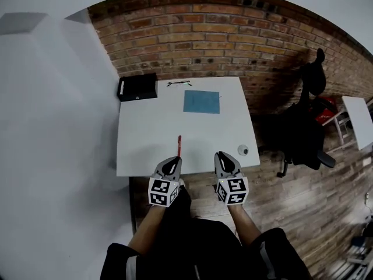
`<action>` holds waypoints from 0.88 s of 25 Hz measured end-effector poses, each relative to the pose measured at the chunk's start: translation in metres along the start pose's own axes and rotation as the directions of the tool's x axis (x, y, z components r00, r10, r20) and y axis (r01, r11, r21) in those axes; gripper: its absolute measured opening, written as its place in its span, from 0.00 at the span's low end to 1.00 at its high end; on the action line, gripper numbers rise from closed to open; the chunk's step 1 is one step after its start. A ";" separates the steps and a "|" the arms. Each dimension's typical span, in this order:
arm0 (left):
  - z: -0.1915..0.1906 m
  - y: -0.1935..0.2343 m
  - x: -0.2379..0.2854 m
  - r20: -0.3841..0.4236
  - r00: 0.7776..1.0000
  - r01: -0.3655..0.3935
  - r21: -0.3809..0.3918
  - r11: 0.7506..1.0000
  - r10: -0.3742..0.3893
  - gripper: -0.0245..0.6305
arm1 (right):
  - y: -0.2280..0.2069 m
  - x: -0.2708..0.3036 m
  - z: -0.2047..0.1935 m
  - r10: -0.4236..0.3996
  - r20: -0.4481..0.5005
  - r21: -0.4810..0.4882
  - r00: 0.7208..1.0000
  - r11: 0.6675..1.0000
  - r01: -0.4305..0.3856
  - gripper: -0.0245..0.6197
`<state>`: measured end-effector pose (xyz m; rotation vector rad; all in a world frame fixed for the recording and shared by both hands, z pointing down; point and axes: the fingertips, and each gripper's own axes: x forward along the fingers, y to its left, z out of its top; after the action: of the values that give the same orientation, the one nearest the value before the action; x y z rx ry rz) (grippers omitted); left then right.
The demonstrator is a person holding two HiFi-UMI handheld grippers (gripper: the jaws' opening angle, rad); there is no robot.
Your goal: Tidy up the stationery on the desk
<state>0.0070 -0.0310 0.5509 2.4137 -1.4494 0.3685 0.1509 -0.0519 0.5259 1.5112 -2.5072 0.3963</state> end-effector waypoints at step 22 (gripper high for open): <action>0.042 0.078 0.155 -0.126 0.982 0.148 0.031 0.989 -0.143 0.07 | -0.054 0.188 0.057 -0.010 -0.049 -0.041 0.999 0.999 0.008 0.08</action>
<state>0.0113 -0.2071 0.5782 2.4622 -1.2169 0.5070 0.1102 -0.2514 0.5348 1.4787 -2.4544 0.3736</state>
